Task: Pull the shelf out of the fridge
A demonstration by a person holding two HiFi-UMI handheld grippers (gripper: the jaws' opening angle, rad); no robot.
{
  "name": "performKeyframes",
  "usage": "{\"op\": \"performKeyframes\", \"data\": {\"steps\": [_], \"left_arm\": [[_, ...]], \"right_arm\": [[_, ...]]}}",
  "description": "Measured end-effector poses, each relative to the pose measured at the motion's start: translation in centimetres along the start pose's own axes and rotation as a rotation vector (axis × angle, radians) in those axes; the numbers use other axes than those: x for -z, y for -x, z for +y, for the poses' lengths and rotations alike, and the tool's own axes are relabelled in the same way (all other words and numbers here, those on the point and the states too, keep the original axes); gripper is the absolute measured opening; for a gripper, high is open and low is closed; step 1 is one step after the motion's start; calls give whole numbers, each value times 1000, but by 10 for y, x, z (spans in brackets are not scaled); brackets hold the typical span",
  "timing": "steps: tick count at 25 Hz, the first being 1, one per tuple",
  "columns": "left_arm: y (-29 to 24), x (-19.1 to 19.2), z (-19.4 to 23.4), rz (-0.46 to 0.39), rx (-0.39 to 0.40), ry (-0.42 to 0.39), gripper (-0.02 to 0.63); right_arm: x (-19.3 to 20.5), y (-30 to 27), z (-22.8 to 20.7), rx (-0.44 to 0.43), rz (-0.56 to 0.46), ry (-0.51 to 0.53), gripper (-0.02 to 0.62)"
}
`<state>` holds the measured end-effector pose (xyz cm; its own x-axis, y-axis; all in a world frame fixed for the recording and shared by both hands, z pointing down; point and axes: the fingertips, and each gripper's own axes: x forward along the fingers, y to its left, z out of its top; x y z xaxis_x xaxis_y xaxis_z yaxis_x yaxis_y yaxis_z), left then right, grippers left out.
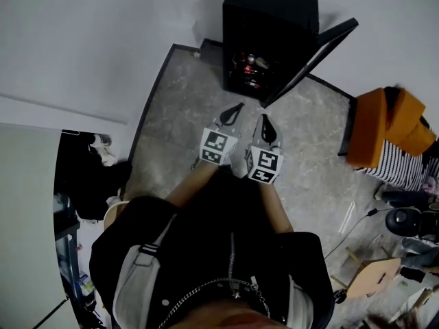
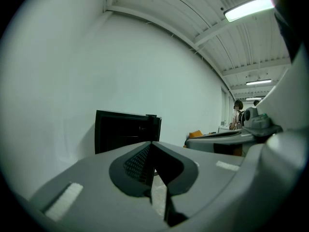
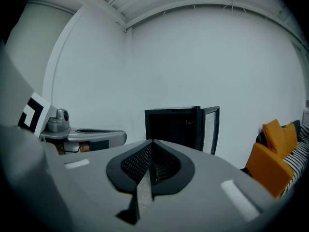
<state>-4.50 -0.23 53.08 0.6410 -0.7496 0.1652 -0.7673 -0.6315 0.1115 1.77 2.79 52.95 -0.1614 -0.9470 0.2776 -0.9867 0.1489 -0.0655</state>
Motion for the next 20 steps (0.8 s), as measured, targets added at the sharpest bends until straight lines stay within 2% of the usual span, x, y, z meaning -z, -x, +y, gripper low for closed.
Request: {"op": "performKeyframes", "data": {"steps": [11, 20], "left_arm": [[-15, 17, 12, 24, 11, 42, 3], [-54, 11, 33, 38, -6, 19, 3]], "right_arm": [[8, -15, -3, 22, 49, 2, 2], [-6, -65, -18, -14, 41, -11, 2]]}}
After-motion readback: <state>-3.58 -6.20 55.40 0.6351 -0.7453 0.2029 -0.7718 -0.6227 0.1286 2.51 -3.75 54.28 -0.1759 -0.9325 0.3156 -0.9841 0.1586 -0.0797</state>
